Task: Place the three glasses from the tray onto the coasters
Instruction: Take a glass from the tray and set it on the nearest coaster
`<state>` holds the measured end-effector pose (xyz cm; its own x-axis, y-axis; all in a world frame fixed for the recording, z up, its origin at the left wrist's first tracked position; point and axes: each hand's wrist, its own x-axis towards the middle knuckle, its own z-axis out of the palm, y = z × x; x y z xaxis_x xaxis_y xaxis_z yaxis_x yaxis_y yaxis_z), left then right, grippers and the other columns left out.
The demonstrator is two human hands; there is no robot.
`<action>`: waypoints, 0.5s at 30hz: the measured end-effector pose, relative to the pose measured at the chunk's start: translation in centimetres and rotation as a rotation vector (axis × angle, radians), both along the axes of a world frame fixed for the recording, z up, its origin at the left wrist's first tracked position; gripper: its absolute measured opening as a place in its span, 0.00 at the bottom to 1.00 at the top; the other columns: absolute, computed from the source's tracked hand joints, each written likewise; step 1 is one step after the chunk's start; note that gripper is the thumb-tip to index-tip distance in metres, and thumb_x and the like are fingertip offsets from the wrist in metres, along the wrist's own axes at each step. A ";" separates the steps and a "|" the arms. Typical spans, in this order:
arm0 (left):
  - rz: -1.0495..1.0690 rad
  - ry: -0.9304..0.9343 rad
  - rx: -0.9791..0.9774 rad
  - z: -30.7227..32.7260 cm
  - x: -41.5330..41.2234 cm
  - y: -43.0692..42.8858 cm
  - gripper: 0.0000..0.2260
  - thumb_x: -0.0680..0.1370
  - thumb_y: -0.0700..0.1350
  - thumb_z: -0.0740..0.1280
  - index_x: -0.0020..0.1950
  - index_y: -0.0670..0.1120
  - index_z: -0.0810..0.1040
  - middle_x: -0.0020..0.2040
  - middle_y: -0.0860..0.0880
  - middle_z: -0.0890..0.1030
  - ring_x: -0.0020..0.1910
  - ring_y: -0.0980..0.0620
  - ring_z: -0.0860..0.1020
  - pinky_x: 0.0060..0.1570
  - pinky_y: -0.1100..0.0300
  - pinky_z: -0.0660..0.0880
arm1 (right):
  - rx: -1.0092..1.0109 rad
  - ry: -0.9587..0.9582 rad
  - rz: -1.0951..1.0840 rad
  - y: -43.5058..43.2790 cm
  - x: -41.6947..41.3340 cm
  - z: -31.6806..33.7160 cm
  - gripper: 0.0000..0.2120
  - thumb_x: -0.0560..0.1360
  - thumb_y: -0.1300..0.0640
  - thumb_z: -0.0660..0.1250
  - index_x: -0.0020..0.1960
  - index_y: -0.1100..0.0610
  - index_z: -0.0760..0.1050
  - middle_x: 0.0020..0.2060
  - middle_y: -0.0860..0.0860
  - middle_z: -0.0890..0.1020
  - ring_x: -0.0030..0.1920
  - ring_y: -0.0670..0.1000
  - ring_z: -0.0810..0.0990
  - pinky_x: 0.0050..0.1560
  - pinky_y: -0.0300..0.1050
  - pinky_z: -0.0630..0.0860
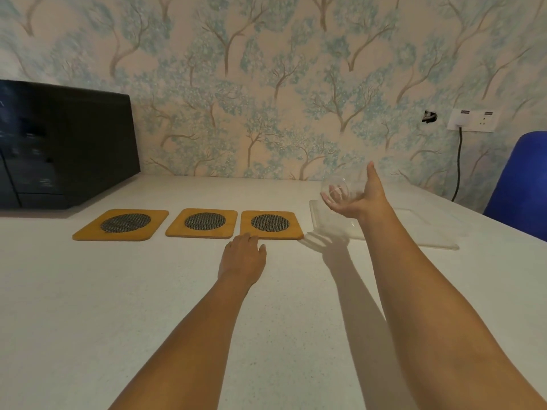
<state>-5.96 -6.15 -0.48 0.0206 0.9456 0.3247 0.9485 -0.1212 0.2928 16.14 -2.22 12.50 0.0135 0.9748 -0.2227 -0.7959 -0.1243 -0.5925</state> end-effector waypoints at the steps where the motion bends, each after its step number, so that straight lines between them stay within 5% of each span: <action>1: -0.005 0.002 -0.009 0.0 -0.1 -0.1 0.20 0.82 0.50 0.50 0.71 0.43 0.65 0.72 0.44 0.67 0.71 0.45 0.64 0.71 0.51 0.62 | -0.004 -0.004 0.028 0.0 -0.4 0.2 0.35 0.67 0.38 0.72 0.60 0.57 0.60 0.50 0.58 0.72 0.51 0.58 0.76 0.58 0.63 0.74; 8: -0.024 -0.005 0.001 -0.1 -0.2 -0.1 0.21 0.82 0.51 0.51 0.72 0.43 0.62 0.74 0.43 0.65 0.72 0.45 0.63 0.71 0.51 0.61 | 0.002 -0.334 0.190 -0.7 -3.1 1.1 0.30 0.70 0.60 0.71 0.68 0.52 0.63 0.62 0.58 0.67 0.62 0.59 0.72 0.50 0.65 0.75; 12: -0.020 -0.031 0.015 -0.1 -0.2 0.1 0.22 0.82 0.51 0.51 0.74 0.43 0.60 0.75 0.44 0.63 0.74 0.46 0.61 0.72 0.52 0.59 | -0.042 -0.642 0.213 -0.7 -4.2 1.2 0.20 0.69 0.60 0.73 0.58 0.55 0.70 0.48 0.53 0.71 0.55 0.54 0.75 0.41 0.58 0.78; 15: -0.009 -0.049 0.032 -0.2 -0.2 0.3 0.22 0.82 0.51 0.52 0.74 0.44 0.60 0.75 0.44 0.63 0.74 0.46 0.60 0.72 0.52 0.58 | -0.035 -0.922 0.186 -0.6 -4.7 1.2 0.25 0.67 0.57 0.75 0.62 0.54 0.71 0.55 0.50 0.72 0.52 0.51 0.75 0.41 0.50 0.77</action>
